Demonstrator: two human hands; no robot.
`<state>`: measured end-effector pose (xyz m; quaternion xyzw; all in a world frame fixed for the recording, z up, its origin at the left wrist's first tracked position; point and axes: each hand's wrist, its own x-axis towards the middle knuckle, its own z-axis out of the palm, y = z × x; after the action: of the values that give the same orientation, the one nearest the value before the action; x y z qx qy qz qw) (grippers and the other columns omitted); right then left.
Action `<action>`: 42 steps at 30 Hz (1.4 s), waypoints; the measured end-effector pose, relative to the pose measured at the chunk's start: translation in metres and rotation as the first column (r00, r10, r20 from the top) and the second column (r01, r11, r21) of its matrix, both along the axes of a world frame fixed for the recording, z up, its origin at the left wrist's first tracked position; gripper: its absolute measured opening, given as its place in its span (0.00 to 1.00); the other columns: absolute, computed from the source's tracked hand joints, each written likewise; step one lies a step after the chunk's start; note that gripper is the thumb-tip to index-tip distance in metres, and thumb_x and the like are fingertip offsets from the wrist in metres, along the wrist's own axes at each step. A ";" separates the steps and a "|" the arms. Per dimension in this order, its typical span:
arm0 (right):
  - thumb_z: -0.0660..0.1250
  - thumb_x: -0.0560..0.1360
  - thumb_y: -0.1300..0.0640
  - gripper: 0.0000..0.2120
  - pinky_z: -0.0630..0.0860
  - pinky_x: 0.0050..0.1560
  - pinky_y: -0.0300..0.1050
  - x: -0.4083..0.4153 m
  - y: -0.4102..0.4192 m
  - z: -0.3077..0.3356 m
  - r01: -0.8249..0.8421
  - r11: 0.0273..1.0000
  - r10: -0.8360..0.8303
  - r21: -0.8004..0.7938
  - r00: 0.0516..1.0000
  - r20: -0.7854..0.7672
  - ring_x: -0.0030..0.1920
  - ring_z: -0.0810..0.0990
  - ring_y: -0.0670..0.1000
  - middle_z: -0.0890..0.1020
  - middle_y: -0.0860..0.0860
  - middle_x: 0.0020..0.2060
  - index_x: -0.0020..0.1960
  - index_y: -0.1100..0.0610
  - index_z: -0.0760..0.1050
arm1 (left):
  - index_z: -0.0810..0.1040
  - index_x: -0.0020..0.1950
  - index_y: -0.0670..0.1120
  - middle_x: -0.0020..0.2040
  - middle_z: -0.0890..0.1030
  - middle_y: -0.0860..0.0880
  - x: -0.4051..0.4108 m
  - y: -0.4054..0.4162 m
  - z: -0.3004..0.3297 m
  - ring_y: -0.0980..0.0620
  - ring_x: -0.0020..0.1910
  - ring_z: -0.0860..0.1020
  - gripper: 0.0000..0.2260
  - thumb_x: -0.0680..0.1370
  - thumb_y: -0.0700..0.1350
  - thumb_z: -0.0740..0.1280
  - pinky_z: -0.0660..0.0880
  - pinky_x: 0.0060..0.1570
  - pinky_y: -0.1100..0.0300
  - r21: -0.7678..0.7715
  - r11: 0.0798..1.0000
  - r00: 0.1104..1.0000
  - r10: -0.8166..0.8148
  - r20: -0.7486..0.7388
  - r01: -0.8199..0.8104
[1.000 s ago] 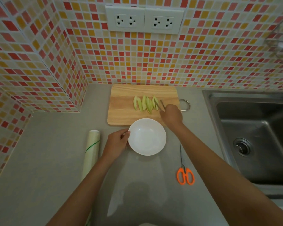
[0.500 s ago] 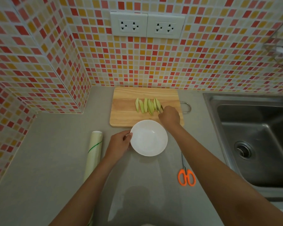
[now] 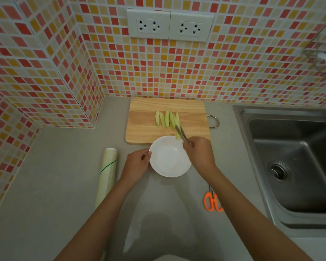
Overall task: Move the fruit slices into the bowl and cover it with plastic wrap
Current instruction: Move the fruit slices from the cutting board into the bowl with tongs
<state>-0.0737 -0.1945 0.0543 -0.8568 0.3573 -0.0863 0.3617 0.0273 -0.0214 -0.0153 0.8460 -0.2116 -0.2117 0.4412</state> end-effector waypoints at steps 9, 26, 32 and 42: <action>0.60 0.78 0.54 0.13 0.69 0.42 0.45 -0.051 0.050 -0.010 -0.176 0.976 0.124 -0.128 0.933 -0.338 0.46 0.79 0.57 0.81 0.59 0.45 0.49 0.63 0.78 | 0.83 0.46 0.46 0.30 0.80 0.46 -0.002 -0.001 0.005 0.50 0.30 0.78 0.11 0.80 0.43 0.60 0.74 0.41 0.57 -0.001 1.000 1.000 0.011 -0.002 -0.011; 0.63 0.74 0.62 0.08 0.65 0.34 0.45 0.077 -0.041 -0.029 -0.023 0.989 -0.016 -0.145 0.966 -0.259 0.46 0.80 0.60 0.76 0.56 0.36 0.37 0.60 0.70 | 0.82 0.46 0.50 0.26 0.77 0.53 -0.003 0.000 0.005 0.59 0.26 0.74 0.11 0.80 0.42 0.61 0.70 0.34 0.68 -0.022 1.000 1.000 0.001 0.002 -0.001; 0.62 0.73 0.66 0.13 0.59 0.28 0.43 0.073 -0.041 -0.022 0.027 0.997 -0.040 -0.072 0.982 -0.183 0.36 0.72 0.56 0.72 0.54 0.30 0.30 0.61 0.66 | 0.82 0.48 0.49 0.27 0.77 0.51 -0.003 0.000 0.003 0.55 0.27 0.75 0.10 0.80 0.42 0.61 0.73 0.37 0.61 -0.031 1.000 1.000 0.003 -0.010 -0.003; 0.65 0.73 0.61 0.24 0.54 0.28 0.43 -0.047 0.037 0.004 -0.014 0.998 0.013 0.064 1.000 0.013 0.24 0.58 0.45 0.60 0.47 0.20 0.24 0.51 0.58 | 0.81 0.45 0.51 0.26 0.77 0.51 -0.003 0.000 0.001 0.57 0.28 0.75 0.11 0.80 0.42 0.61 0.71 0.37 0.63 -0.023 1.000 1.000 -0.006 0.009 0.007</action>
<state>-0.1207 -0.1580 0.0585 -0.8466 0.3520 -0.0777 0.3915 0.0245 -0.0213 -0.0141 0.8411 -0.2187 -0.2069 0.4494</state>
